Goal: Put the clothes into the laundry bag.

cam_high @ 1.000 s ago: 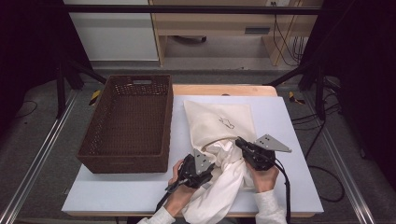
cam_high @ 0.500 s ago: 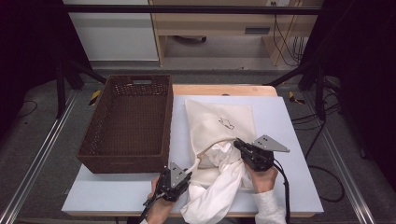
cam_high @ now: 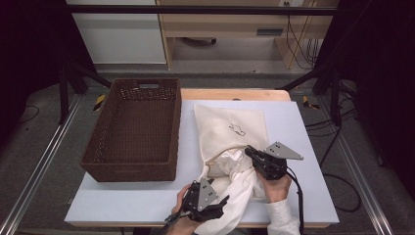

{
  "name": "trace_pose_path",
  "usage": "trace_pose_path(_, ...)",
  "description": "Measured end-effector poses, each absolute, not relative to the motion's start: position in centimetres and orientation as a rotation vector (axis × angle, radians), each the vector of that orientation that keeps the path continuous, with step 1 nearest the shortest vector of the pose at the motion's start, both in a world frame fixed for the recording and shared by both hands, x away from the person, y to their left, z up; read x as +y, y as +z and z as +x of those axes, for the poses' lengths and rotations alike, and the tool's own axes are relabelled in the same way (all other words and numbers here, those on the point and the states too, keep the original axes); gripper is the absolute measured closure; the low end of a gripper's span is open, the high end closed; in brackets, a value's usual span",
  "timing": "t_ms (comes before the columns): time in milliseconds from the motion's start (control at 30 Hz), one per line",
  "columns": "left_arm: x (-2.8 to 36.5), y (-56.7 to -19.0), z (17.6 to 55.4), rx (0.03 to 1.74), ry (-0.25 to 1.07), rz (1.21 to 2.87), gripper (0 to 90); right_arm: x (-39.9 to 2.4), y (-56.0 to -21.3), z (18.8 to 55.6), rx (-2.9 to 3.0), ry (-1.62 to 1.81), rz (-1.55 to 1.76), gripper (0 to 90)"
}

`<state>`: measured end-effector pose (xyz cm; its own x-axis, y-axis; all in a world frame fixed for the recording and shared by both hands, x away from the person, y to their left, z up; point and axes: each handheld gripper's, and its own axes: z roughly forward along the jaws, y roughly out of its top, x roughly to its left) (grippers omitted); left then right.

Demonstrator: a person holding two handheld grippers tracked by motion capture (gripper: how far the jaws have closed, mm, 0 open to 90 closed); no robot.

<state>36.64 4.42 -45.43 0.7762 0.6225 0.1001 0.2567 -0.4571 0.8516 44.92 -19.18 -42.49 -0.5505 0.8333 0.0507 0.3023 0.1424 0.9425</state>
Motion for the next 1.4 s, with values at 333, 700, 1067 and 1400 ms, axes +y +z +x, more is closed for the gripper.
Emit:
trace_pose_path(333,3.5,-47.7,36.9,0.6,0.362,2.122,81.2,-19.1,-42.6,44.8,1.936,1.4,1.075,87.0)
trace_pose_path(700,1.8,-42.3,40.8,0.636,0.407,2.054,85.9,-19.3,-42.4,44.9,1.935,1.407,1.081,87.0)
trace_pose_path(1067,-0.1,-43.8,45.6,0.768,0.715,2.021,86.0,-19.4,-42.2,44.8,1.916,1.416,1.084,87.0)
trace_pose_path(1400,0.5,-47.0,46.8,0.787,0.702,2.089,81.9,-19.1,-42.7,45.0,1.942,1.407,1.096,87.1)
